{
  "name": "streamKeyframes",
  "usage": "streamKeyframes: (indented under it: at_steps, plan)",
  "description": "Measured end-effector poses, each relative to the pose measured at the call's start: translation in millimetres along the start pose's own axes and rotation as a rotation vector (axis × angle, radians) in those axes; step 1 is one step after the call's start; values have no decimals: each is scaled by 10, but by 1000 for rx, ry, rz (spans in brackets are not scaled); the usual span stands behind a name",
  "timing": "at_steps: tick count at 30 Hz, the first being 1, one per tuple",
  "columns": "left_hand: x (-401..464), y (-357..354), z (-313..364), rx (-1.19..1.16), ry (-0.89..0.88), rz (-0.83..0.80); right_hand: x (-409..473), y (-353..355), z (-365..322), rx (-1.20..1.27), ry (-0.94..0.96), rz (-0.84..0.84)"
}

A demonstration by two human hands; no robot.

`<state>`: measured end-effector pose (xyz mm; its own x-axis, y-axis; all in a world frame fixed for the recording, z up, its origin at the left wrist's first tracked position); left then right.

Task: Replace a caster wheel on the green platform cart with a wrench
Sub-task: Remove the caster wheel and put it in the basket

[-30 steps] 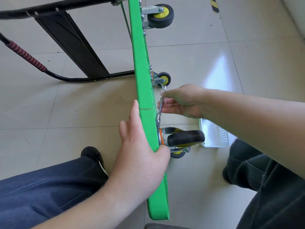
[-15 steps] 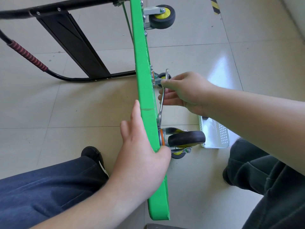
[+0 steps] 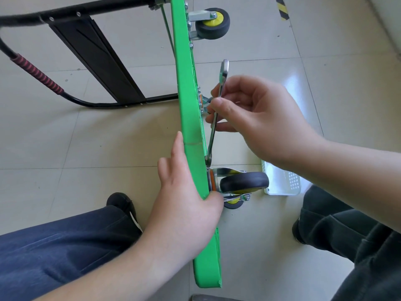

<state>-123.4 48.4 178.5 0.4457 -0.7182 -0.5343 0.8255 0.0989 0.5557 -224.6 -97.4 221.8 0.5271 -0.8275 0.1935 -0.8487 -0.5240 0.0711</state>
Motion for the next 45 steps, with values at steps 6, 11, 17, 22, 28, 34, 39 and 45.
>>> streamKeyframes:
  at_steps: [6, 11, 17, 22, 28, 34, 39, 45]
  plan:
    - [-8, 9, 30, -28, -15, -10, -300, -48, -210, -129, 249, -123]
    - [-14, 3, 48, -56, -16, -21, -498, -97, -368, -277, 453, -235]
    - [15, -4, 25, -64, -4, -20, -602, -149, -417, -482, 626, -326]
    - [-5, 0, 41, -37, -22, -10, -461, -58, -460, -299, 523, -224]
    - [-18, 15, 29, 6, -24, 18, 34, 302, -129, -68, 85, 133]
    - [-22, 13, 56, 22, -42, 29, 181, 341, 532, 157, -382, 287]
    - [-15, 12, 54, 30, -47, 29, 191, 231, 750, 137, -476, 235]
    - [-13, 21, 46, 29, -53, 34, 221, 125, 890, 129, -537, 179]
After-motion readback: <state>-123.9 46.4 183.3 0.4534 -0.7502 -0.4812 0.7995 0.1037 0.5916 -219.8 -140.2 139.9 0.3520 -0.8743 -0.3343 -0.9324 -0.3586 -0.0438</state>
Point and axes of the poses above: each hand's wrist, its own x-axis towards the middle knuckle, its own y-axis out of the back of the hand, z = x × y, the point moved 8 cm from there along x, towards the middle knuckle, and after that the axes turned 12 degrees about y, right-handed, at the moved point
